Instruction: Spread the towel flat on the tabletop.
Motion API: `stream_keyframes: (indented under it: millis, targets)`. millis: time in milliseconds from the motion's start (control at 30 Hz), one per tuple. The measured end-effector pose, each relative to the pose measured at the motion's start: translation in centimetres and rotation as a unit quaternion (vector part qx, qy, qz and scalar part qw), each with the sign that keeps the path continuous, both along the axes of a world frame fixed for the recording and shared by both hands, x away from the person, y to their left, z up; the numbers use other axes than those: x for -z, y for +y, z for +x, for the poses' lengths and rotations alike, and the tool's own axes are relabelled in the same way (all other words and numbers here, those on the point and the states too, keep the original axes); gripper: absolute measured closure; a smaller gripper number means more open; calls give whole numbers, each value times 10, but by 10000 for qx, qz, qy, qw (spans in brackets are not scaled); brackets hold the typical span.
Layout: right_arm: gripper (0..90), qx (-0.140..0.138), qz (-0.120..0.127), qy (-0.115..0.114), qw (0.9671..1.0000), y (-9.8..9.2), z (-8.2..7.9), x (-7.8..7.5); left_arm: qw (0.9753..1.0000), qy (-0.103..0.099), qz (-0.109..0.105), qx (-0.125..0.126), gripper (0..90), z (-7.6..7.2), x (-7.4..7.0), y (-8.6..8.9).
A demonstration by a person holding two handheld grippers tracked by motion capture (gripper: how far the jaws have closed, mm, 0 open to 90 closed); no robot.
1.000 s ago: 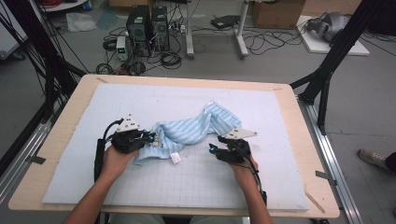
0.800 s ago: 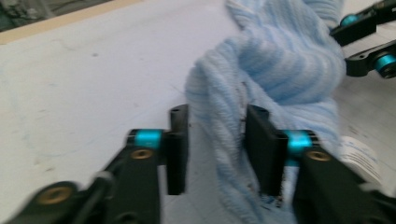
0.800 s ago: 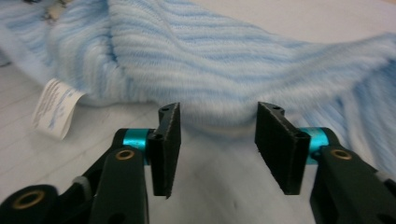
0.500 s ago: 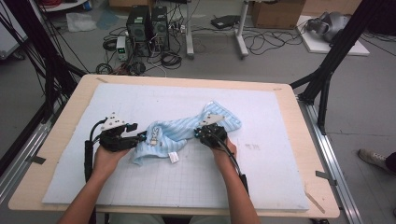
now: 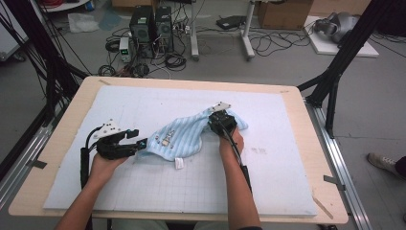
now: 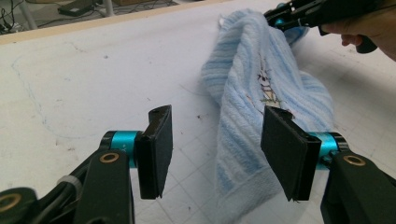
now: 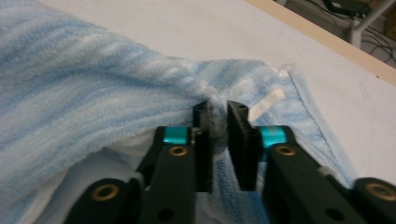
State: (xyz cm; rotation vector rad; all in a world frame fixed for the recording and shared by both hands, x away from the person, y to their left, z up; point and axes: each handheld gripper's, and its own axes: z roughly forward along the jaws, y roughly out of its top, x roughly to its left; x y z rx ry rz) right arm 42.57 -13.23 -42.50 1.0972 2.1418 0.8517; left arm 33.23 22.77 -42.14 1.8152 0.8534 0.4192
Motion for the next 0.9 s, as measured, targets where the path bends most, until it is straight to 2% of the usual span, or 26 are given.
stream_keyframes:
  millis: [33,133,167,233,267,300,333,367,400,433,467,500,533,600,633,700,833,900]
  targets:
    - [672,11,88,25,10000,0,-1,-1,10000,0,-13,11,440,0,0,1]
    - [616,-300,367,-32,9989,-2,-13,-7,10000,-44,-44,-14,440,-1,-1,4]
    - [601,-386,491,-109,9980,-5,-19,-9,10000,-51,-49,-10,441,-1,-2,5]
    - [590,-661,752,-113,9949,-10,-34,-11,10000,-66,-54,-38,441,-2,-2,7]
    - [590,-661,752,-113,9949,-10,-34,-11,10000,-66,-54,-38,441,-2,-2,7]
    - [577,-935,765,-84,9926,-14,-49,-11,9999,-93,-46,-47,441,-3,-3,10]
    - [573,-1048,783,-36,9914,-15,-56,-10,9999,-93,-46,-47,441,-3,-3,10]
    - [573,-1048,783,-36,9914,-15,-56,-10,9999,-101,-53,-75,441,-4,-3,11]
    - [574,-1178,844,-51,9894,-16,-64,-9,9999,-112,-55,-97,441,-4,-4,13]
    - [569,-1472,893,-4,9851,-14,-77,-5,9998,-137,-62,-122,441,-6,-4,15]
    - [568,-1603,900,56,9829,-12,-83,-3,9998,-145,-47,-143,442,-7,-4,16]
    - [568,-1603,900,56,9829,-12,-83,-3,9998,-145,-47,-143,441,-7,-4,16]
    - [555,-1824,906,210,9788,-6,-93,1,9997,-160,-69,-186,442,-10,-4,17]
    - [563,-2064,1006,223,9730,1,-100,5,9996,-182,-61,-225,441,-13,-4,18]
    - [559,-2145,997,276,9712,5,-101,7,9995,-190,-47,-232,442,-15,-4,19]
    - [545,-2266,899,333,9693,13,-102,11,9995,-215,-36,-233,441,-16,-4,18]
    - [536,-2260,758,432,9702,29,-96,20,9994,-248,-27,-257,441,-23,-5,17]
    - [640,-2164,630,490,9730,35,-92,25,9992,-241,-10,-308,441,-29,-3,17]
